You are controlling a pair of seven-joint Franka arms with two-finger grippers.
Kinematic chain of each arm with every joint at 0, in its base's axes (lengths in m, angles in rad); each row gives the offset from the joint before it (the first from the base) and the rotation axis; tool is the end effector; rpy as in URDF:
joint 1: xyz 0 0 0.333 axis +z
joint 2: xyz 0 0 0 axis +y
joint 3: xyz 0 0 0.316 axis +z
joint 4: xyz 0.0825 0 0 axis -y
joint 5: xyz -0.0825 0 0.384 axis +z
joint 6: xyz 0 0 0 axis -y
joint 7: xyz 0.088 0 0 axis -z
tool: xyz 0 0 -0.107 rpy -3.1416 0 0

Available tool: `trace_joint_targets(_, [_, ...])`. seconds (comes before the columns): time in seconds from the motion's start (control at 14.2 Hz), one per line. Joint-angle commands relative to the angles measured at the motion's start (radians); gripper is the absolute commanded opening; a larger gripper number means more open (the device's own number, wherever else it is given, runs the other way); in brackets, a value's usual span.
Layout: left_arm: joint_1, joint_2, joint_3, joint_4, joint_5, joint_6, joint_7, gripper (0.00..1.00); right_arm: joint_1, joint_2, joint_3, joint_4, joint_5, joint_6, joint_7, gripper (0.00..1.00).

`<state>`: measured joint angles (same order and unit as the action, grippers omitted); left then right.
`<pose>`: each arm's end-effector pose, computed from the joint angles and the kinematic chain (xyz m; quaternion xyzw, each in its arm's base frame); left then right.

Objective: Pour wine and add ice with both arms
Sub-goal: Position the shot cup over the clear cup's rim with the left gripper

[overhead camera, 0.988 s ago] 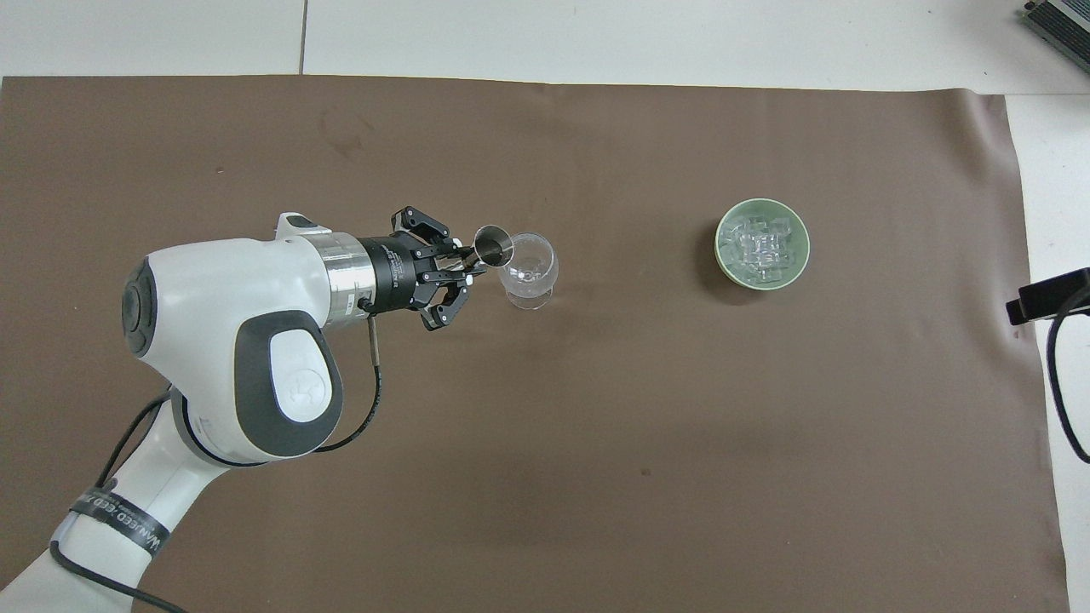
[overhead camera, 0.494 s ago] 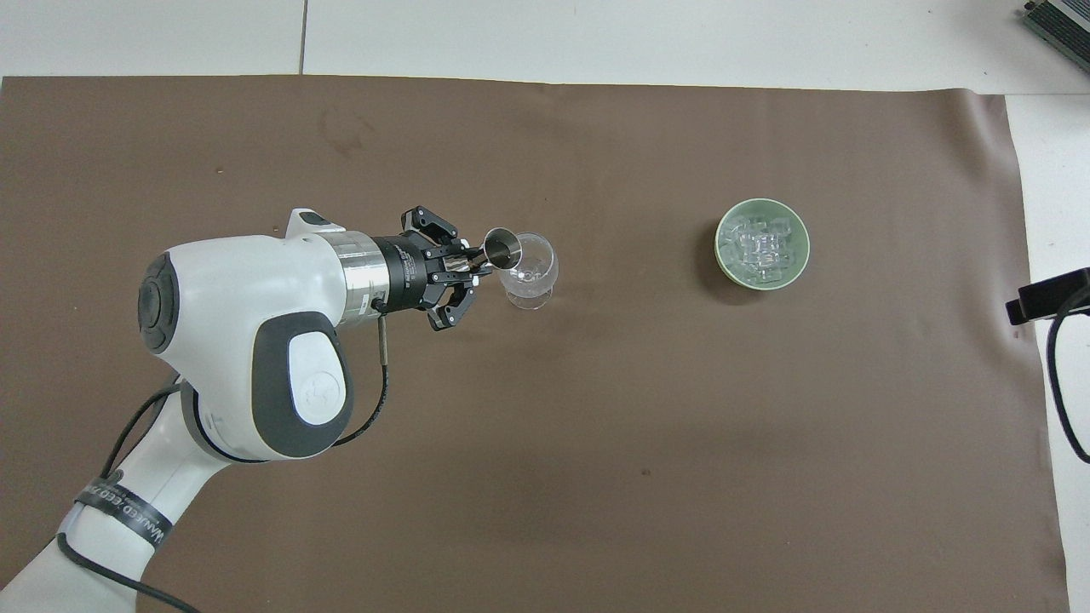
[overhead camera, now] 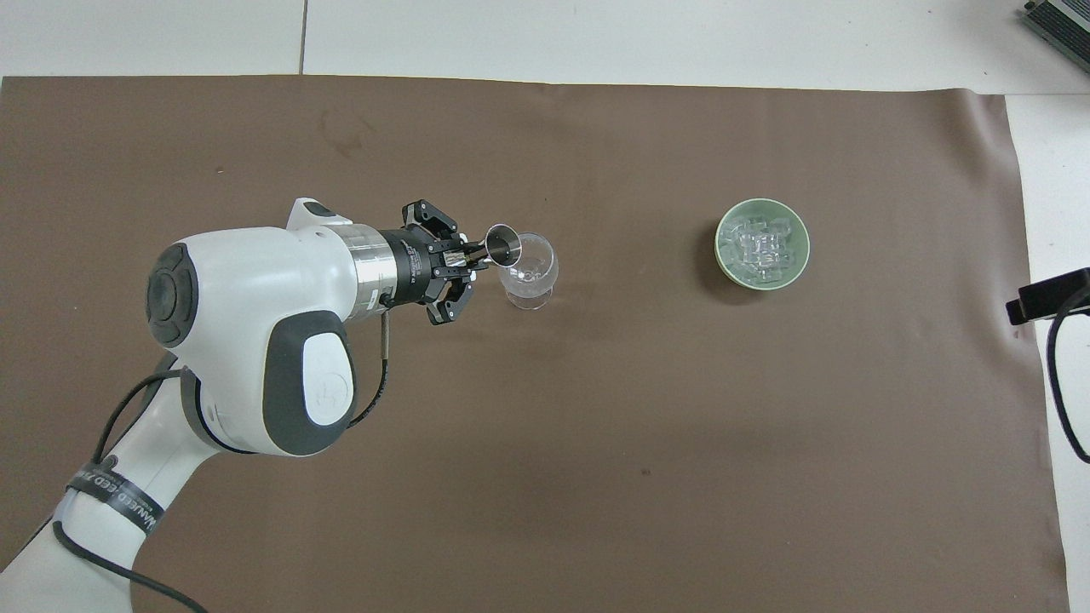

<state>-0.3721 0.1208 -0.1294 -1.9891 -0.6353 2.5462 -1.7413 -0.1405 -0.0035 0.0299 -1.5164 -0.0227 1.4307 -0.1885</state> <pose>0.5445 -0.2871 0.4490 0.6275 0.7138 -0.1221 0.2859 0.5353 -0.0621 0.6400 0.9984 0.0378 -0.0423 0.0051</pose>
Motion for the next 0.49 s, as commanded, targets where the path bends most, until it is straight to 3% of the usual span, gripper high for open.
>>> trace_joint_targets(0.0, [-0.021, 0.023, 0.014, 0.03, 0.036, 0.008, -0.037, 0.0, -0.002, -0.015, 0.001, -0.018, 0.014, 0.005, -0.003, 1.0])
trace_joint_targets(0.42, [-0.021, 0.023, 0.014, 0.032, 0.1, 0.005, -0.04, 0.0, -0.002, -0.015, 0.001, -0.018, 0.014, 0.005, -0.003, 1.0])
